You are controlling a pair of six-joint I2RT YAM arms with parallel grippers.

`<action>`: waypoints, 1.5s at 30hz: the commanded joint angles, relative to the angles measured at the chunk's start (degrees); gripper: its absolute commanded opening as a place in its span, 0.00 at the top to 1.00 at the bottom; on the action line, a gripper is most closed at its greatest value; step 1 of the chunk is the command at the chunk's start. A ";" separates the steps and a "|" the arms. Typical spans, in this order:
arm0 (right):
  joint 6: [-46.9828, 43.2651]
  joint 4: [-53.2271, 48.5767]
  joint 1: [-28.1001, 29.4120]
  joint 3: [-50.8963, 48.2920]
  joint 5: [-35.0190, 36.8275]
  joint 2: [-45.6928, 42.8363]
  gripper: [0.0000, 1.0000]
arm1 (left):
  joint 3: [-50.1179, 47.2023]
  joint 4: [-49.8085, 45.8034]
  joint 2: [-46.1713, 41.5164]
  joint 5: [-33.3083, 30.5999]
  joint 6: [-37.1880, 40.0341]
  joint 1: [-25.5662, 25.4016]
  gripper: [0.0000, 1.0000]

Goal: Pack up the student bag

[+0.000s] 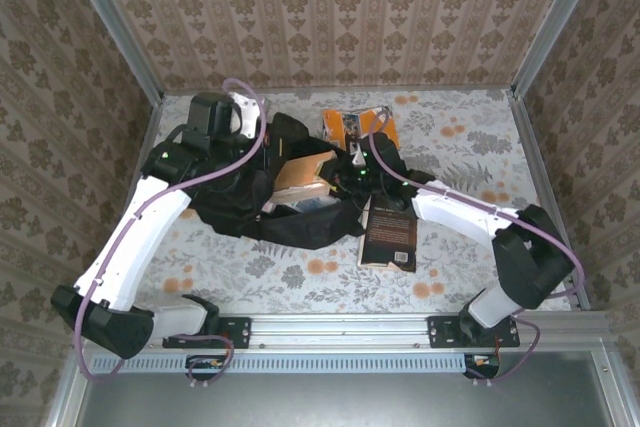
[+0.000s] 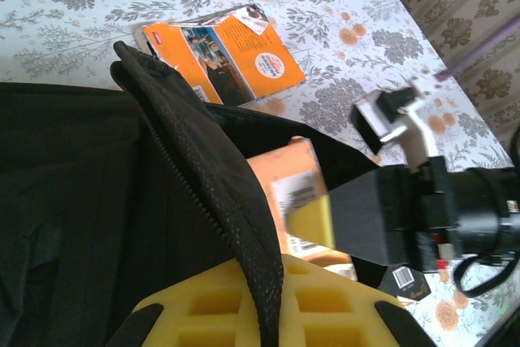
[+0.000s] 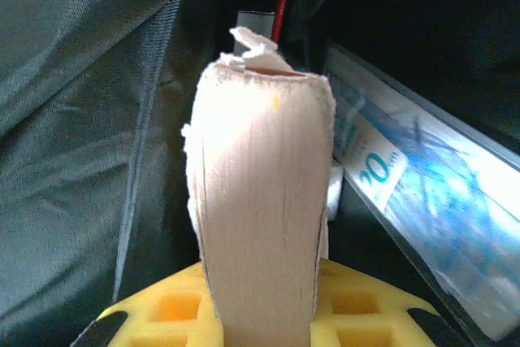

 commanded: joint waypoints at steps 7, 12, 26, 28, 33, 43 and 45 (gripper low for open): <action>5.39 13.67 5.52 10.39 1.14 13.07 1.00 | -0.70 5.47 -3.81 0.95 -2.15 -0.45 1.00; -2.90 -3.67 8.39 18.81 5.17 17.12 0.70 | -0.89 5.57 -4.34 0.24 -1.88 -0.06 1.00; -18.82 -28.38 7.93 22.67 19.68 11.91 0.22 | -3.84 6.71 -3.51 -0.73 0.01 1.47 1.00; -21.01 -29.38 7.88 23.31 18.14 11.46 0.22 | -4.42 6.79 -3.33 -1.17 0.87 1.50 1.00; -28.31 -35.44 8.27 26.11 20.58 8.32 0.22 | -7.02 7.19 -2.80 -2.72 2.01 1.66 1.00; -30.91 -37.57 0.48 12.09 27.16 -11.46 0.24 | -7.87 6.73 3.14 -17.36 7.97 4.20 1.00; -29.09 -37.64 -3.17 7.43 26.67 -15.49 0.23 | -7.84 8.09 3.98 -21.32 8.96 5.20 1.00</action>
